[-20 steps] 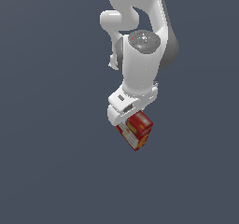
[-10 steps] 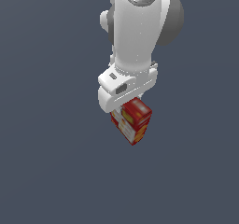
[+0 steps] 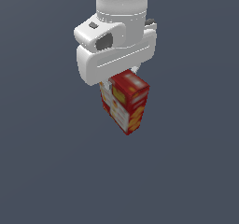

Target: Pick up the object and move it to a goal position.

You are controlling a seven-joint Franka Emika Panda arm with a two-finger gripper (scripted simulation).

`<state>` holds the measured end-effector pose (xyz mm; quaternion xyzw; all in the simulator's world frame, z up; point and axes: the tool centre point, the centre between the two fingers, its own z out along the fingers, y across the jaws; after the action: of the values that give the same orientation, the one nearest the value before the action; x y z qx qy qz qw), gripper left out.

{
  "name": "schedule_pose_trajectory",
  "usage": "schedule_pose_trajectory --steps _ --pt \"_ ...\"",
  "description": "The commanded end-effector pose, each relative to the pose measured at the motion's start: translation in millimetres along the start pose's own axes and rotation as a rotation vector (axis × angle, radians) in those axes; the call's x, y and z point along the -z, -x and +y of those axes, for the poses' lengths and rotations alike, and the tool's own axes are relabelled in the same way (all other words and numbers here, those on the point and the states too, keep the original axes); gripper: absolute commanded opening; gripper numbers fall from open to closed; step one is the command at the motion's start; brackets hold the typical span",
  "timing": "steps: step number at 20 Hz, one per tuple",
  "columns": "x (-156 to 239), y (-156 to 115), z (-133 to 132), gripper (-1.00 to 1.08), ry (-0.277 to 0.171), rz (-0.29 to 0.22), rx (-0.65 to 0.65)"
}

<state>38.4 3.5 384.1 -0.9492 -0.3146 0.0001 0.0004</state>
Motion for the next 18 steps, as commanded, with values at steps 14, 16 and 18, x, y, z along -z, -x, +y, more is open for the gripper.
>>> schedule_pose_trajectory --steps 14,16,18 --pt "114 17 26 -1.0 0.001 0.0 0.0" --pt "123 18 29 -1.0 0.001 0.0 0.0" --pt "131 18 31 -1.0 0.001 0.0 0.0"
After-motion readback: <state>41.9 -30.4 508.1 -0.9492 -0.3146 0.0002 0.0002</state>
